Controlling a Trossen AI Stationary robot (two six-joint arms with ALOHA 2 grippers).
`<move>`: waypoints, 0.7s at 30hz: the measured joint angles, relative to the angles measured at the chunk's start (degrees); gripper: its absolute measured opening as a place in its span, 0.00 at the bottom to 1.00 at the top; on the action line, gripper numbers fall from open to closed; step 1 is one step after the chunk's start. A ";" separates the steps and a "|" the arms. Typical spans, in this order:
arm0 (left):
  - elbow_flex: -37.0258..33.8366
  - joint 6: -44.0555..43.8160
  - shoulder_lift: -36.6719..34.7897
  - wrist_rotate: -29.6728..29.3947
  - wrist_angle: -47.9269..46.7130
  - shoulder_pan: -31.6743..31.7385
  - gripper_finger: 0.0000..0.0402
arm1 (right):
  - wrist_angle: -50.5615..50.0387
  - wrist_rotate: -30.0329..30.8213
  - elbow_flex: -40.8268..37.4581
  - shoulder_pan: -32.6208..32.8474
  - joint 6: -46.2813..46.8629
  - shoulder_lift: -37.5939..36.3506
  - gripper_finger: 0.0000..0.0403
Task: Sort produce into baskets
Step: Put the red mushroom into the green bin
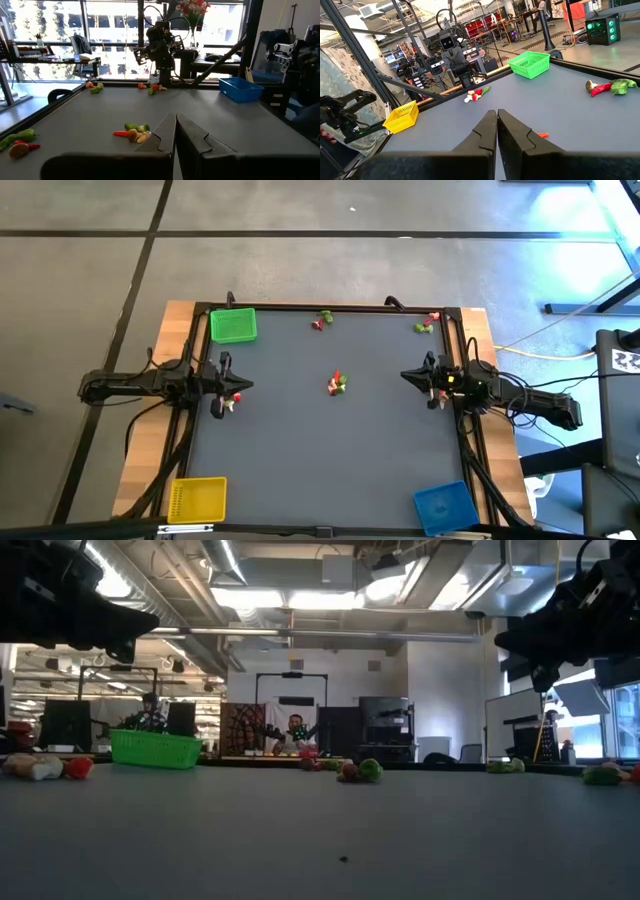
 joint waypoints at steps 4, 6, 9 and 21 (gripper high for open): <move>0.00 -0.43 0.00 0.00 0.00 0.00 0.02 | 0.00 0.00 0.00 0.00 0.00 0.00 0.04; 0.00 -3.34 -0.02 -0.02 0.00 -0.14 0.01 | -0.01 0.00 0.00 0.00 -0.01 0.00 0.04; 0.00 -8.96 0.00 -0.02 0.62 -0.17 0.01 | -0.01 0.00 0.00 0.00 -0.01 0.00 0.04; 0.00 -18.26 -0.02 -8.37 16.32 -0.08 0.01 | 0.63 0.03 0.00 0.02 -0.01 -0.02 0.04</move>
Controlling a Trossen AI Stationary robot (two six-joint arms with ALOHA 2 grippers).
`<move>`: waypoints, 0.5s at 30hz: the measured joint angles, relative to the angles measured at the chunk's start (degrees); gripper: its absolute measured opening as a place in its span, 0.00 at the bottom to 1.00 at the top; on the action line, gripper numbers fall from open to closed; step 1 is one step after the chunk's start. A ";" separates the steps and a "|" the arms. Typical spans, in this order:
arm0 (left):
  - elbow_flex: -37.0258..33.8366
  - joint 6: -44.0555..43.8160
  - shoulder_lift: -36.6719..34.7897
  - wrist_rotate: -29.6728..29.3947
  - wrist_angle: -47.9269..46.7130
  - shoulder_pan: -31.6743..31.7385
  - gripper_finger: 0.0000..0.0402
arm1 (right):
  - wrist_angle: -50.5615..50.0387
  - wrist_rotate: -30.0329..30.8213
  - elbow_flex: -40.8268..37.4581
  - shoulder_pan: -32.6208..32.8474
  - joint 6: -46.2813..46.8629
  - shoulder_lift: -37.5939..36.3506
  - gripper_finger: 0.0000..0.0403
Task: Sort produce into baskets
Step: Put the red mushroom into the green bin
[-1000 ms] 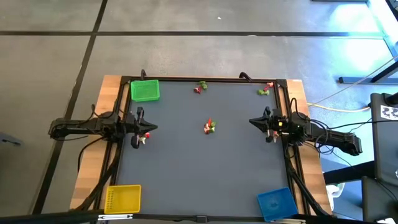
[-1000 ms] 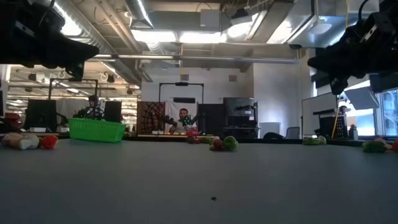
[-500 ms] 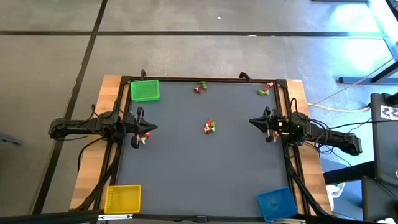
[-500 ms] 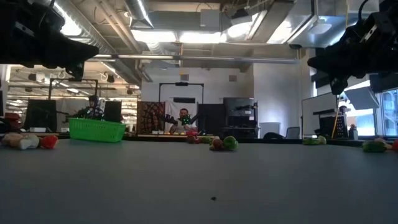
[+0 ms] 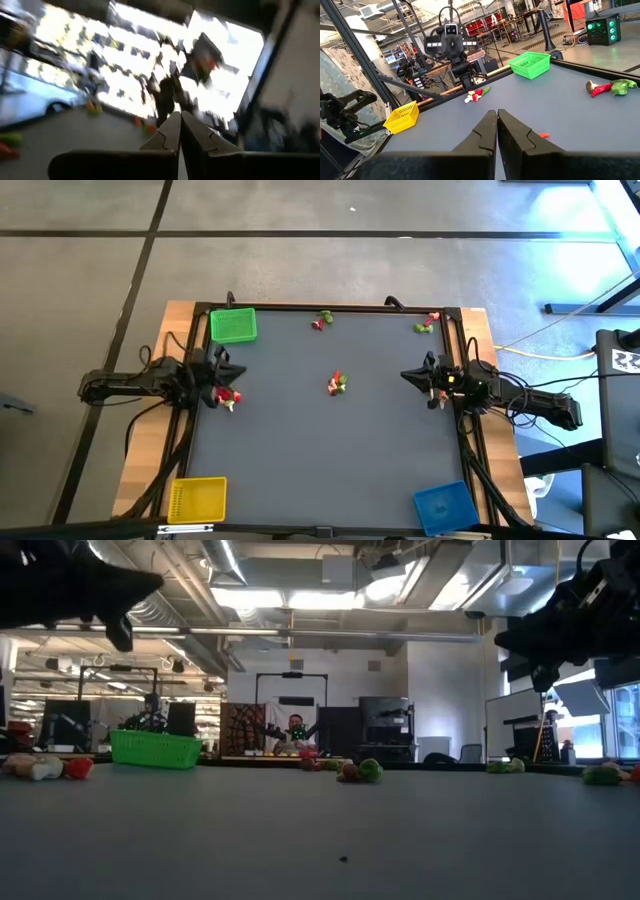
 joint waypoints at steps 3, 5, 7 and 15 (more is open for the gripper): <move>0.00 4.85 0.00 -0.57 4.05 0.00 0.01 | 0.01 0.28 0.00 0.00 0.00 0.00 0.04; 0.00 6.16 0.00 -0.73 4.70 0.00 0.01 | 0.28 1.39 0.00 0.03 -0.43 0.00 0.04; 0.00 5.32 0.02 -1.01 4.75 -0.01 0.01 | 0.35 2.96 0.00 0.03 -0.60 0.00 0.04; 0.14 -1.52 2.94 -5.89 6.52 -0.11 0.00 | 0.46 4.39 0.00 0.03 -6.58 0.00 0.04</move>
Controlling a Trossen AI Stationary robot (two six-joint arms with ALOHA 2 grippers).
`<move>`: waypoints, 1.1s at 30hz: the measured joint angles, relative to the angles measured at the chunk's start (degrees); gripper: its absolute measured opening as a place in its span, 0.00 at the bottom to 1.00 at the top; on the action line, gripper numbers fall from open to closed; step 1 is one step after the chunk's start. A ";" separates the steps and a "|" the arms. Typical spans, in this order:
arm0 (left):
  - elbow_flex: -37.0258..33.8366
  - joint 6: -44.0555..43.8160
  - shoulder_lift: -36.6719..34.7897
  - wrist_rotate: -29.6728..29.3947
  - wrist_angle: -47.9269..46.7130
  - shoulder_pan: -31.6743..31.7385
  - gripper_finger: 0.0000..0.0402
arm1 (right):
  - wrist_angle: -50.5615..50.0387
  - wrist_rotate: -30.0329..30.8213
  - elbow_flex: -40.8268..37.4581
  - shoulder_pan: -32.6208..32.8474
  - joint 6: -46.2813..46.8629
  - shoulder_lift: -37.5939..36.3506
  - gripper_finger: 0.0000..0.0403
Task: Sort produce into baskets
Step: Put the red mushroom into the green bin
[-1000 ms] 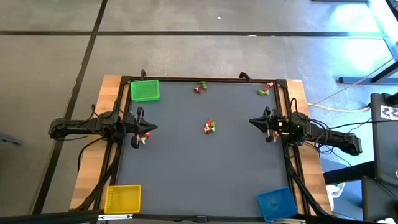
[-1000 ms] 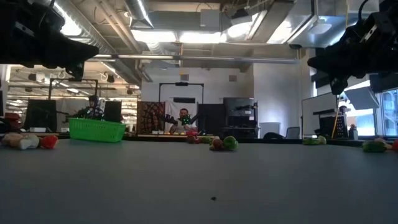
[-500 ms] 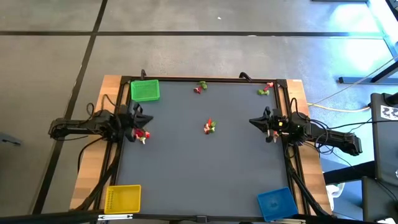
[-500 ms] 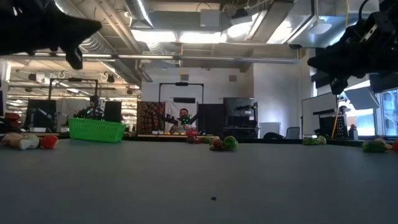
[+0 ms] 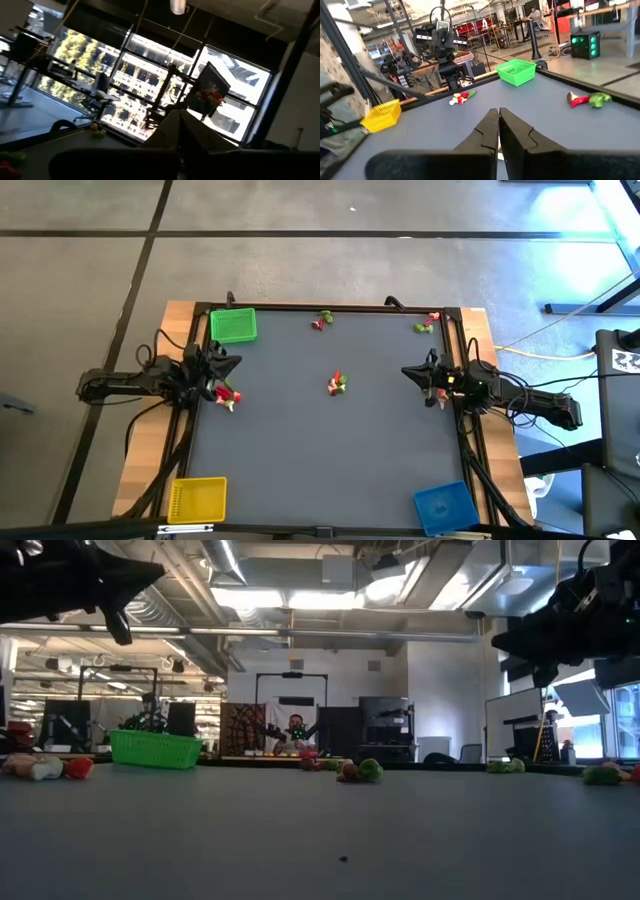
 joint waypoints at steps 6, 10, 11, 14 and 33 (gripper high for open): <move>4.39 0.03 10.74 -6.08 -0.58 0.02 0.00 | 0.15 -0.02 0.00 -0.02 -5.68 0.00 0.04; 11.19 2.71 21.47 -7.80 -3.00 0.05 0.00 | 0.15 -0.02 0.00 -0.04 -6.08 0.00 0.04; 13.40 3.58 23.94 -7.88 -4.60 0.11 0.00 | 0.15 -0.04 0.00 -0.04 -6.08 0.00 0.04; 20.08 6.04 30.45 -8.01 -10.97 0.11 0.00 | 0.15 -0.04 0.00 -0.04 -6.08 0.00 0.04; 38.28 -0.21 46.76 -6.78 -47.85 -4.10 0.00 | 0.14 2.72 0.00 -0.04 -5.83 0.00 0.04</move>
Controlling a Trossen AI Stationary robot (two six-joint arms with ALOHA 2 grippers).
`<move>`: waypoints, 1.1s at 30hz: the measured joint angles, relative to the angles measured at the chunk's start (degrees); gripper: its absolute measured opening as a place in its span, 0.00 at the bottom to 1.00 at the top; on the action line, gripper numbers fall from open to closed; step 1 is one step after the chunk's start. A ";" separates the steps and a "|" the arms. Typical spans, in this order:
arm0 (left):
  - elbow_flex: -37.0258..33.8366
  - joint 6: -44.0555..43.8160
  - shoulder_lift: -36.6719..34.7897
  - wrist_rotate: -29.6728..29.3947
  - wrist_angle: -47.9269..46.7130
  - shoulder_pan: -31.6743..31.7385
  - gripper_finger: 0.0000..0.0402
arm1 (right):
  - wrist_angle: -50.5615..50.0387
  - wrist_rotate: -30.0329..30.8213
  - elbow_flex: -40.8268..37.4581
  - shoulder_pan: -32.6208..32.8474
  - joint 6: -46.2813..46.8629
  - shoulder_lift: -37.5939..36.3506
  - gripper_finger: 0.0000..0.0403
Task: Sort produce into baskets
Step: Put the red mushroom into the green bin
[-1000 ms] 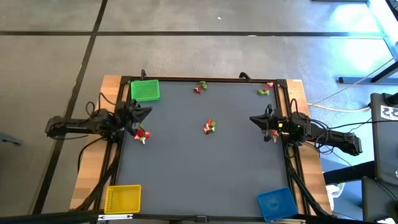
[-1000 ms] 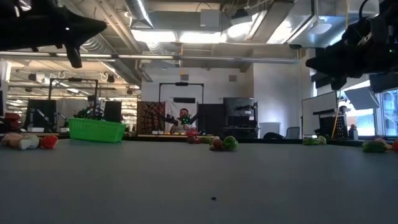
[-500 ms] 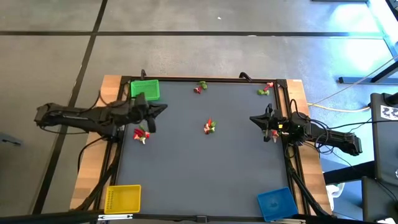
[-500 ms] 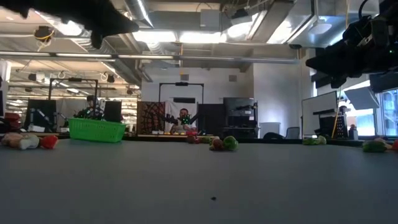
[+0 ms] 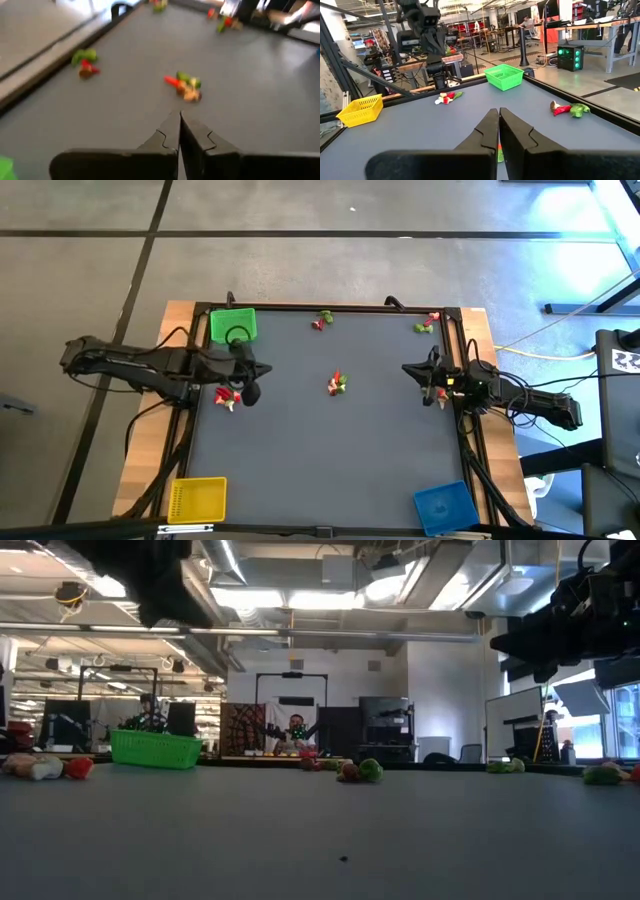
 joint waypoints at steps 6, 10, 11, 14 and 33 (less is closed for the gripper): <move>-0.02 -4.14 0.00 0.55 -5.68 0.14 0.01 | -0.24 3.41 0.00 0.00 -0.12 0.02 0.04; -0.02 -7.97 0.00 0.55 -12.33 1.62 0.07 | -0.78 3.42 0.00 0.02 1.39 0.04 0.04; -0.04 -9.56 0.00 0.55 -13.90 2.03 0.10 | -0.89 3.42 0.00 0.02 1.92 0.07 0.04; -0.04 -13.13 0.00 0.77 -17.00 2.71 0.22 | -1.08 3.42 0.01 0.02 3.05 0.11 0.04; -0.07 -27.67 9.06 5.51 -25.67 -1.65 0.44 | -2.56 -3.12 0.02 0.02 3.37 0.13 0.04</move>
